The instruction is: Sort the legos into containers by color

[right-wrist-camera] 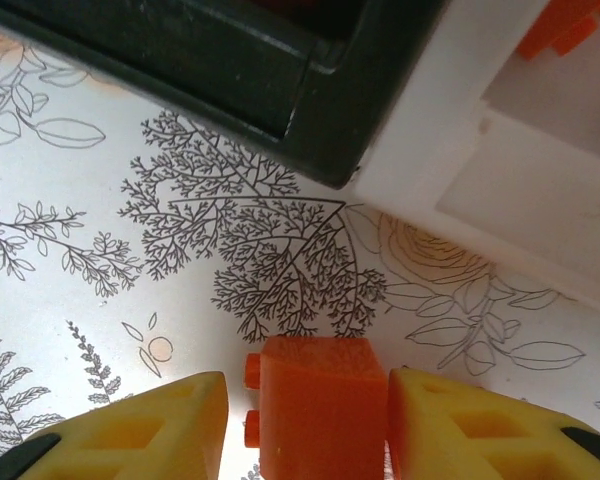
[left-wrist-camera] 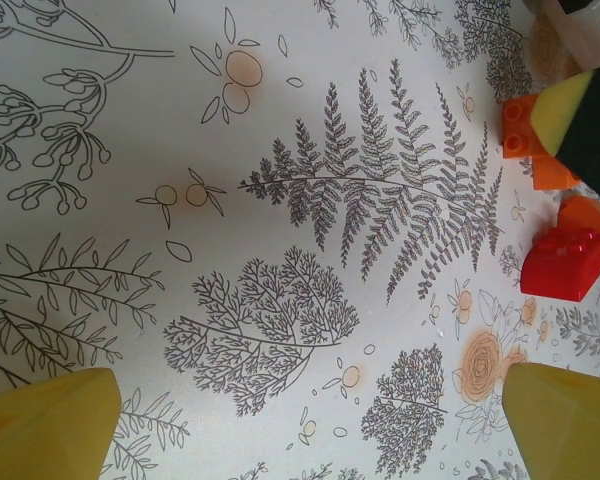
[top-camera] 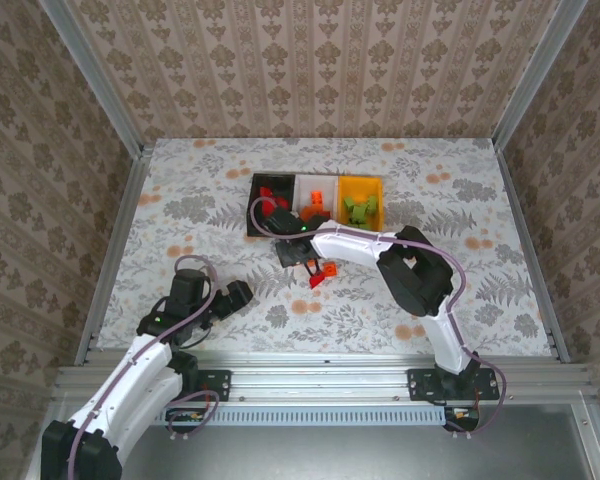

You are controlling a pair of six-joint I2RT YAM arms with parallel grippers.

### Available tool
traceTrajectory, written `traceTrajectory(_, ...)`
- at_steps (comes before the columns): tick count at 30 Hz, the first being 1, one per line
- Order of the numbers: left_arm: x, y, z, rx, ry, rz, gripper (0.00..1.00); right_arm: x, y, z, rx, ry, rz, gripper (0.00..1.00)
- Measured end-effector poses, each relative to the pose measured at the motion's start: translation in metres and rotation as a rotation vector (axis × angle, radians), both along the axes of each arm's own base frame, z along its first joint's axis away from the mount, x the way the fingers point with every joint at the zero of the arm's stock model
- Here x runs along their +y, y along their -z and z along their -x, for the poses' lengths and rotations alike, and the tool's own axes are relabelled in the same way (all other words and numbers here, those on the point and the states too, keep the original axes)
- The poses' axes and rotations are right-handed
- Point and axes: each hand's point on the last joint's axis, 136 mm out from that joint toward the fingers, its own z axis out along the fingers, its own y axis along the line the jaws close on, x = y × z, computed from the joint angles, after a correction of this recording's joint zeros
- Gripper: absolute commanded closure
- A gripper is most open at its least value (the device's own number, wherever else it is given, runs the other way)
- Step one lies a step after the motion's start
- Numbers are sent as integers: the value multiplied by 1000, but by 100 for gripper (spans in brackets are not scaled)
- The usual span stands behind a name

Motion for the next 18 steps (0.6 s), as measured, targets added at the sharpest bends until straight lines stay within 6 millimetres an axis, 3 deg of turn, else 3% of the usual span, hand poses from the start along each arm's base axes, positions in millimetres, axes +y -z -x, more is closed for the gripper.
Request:
traceTrajectory(11, 1, 1, 2, 9, 0, -3, 0, 29, 5, 18, 3, -64, -9, 56)
traceTrajectory(18, 2, 0, 4, 5, -1, -3, 0, 31, 17, 15, 12, -66, 2, 61)
